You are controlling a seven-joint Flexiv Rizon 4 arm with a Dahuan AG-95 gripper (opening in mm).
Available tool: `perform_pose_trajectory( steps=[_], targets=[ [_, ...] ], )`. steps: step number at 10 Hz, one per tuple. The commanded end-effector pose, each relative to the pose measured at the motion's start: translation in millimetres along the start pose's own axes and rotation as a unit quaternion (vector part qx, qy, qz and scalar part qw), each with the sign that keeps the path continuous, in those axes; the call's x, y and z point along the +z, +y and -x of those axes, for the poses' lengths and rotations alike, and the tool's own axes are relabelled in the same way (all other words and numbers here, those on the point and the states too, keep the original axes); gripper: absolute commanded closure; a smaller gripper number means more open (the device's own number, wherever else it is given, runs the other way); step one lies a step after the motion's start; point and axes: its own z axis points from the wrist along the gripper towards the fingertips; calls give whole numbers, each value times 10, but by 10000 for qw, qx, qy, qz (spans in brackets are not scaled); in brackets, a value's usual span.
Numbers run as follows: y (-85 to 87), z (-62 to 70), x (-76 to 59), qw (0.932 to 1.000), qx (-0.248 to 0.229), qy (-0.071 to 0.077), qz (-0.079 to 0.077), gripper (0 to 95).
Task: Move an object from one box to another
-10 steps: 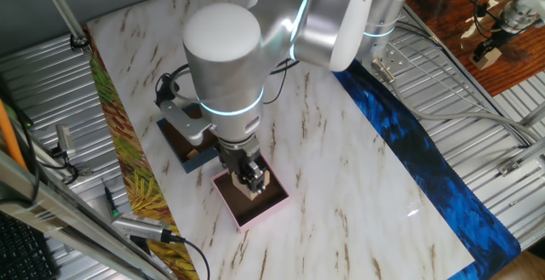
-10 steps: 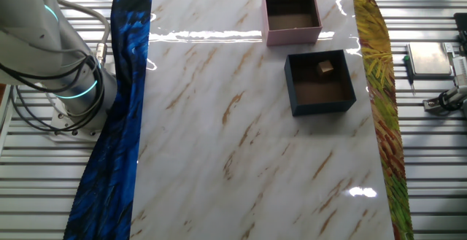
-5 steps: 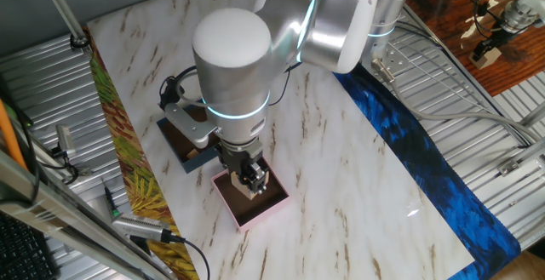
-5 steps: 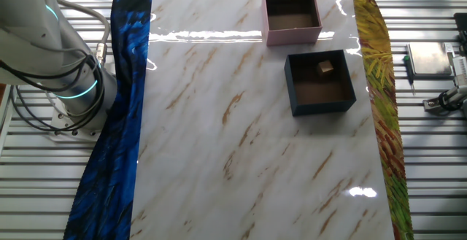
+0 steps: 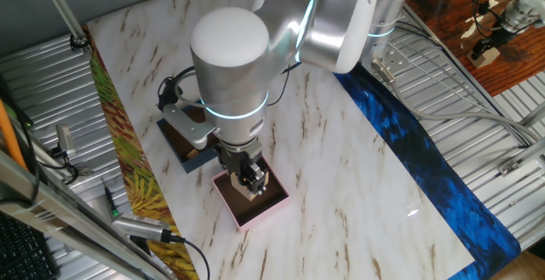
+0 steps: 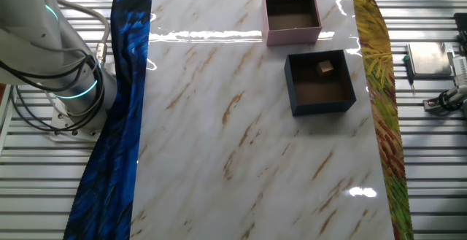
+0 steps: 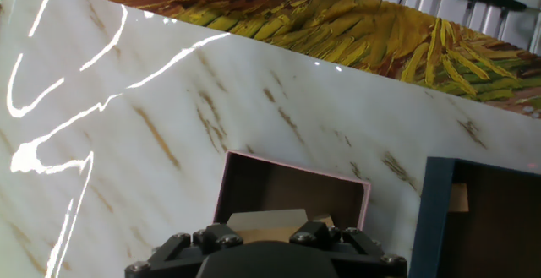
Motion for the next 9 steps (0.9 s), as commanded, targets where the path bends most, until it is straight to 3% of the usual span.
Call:
perform_pose_trajectory(
  steps=[1,5,9],
  targets=[
    [16,21,-28,10000,-17,-11,5,950],
    [22,9,-238,9998,-186,12,7,950],
    [-27,-101,-147,9997,-248,13,-21,950]
  ],
)
